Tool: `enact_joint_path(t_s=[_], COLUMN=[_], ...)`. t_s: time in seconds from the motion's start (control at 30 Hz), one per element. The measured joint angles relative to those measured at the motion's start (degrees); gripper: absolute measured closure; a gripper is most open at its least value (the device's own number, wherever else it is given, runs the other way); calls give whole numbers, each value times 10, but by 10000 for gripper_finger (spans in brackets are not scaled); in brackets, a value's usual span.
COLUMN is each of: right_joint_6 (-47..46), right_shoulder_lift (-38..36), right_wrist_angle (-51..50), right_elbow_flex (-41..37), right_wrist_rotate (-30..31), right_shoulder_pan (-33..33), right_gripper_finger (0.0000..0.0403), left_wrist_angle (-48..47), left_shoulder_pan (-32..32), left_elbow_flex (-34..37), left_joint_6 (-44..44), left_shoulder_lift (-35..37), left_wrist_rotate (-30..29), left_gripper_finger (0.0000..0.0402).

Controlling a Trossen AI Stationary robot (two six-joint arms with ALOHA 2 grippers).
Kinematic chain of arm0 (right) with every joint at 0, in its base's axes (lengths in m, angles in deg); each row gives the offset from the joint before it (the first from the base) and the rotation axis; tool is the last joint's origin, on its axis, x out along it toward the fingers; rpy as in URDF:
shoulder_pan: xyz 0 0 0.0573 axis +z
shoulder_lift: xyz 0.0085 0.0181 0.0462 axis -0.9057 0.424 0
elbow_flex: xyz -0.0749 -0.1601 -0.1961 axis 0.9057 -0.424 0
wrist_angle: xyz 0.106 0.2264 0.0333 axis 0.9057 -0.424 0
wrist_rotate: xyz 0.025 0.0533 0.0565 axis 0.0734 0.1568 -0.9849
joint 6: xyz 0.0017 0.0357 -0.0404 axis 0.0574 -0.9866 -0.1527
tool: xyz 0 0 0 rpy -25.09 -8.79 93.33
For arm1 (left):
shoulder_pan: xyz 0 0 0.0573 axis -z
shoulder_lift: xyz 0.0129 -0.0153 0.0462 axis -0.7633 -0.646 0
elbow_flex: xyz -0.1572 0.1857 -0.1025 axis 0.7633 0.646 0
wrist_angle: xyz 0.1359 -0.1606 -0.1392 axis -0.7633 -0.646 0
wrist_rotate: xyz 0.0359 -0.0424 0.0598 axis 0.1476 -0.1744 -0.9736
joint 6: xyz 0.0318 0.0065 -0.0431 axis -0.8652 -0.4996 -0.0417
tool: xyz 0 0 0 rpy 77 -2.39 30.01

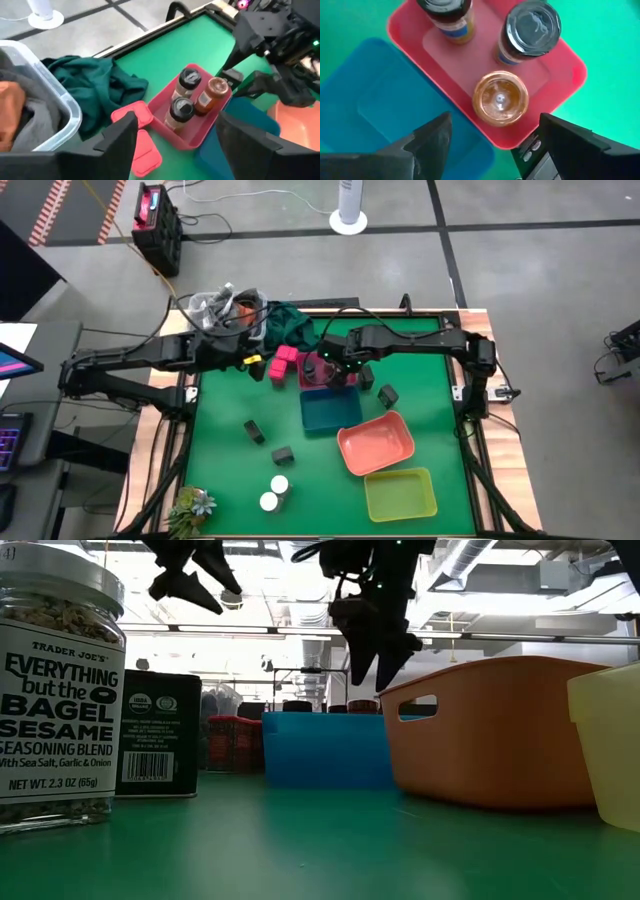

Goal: Sort spices by type
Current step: Adjust the black seasoning bottle in the pink bin

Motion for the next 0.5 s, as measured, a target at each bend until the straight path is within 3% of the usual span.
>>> enact_joint_path(t_s=[0.5], right_joint_6=[4], right_shoulder_lift=[0], right_wrist_angle=[62], right_elbow_flex=[-70], right_wrist_rotate=[-5], right_shoulder_pan=[-9], right_gripper_finger=[76], left_wrist_angle=[-12], left_shoulder_pan=[0], left_elbow_flex=[0], left_joint_6=[34], left_shoulder_lift=[0], left_wrist_rotate=[-1], left_gripper_finger=[141])
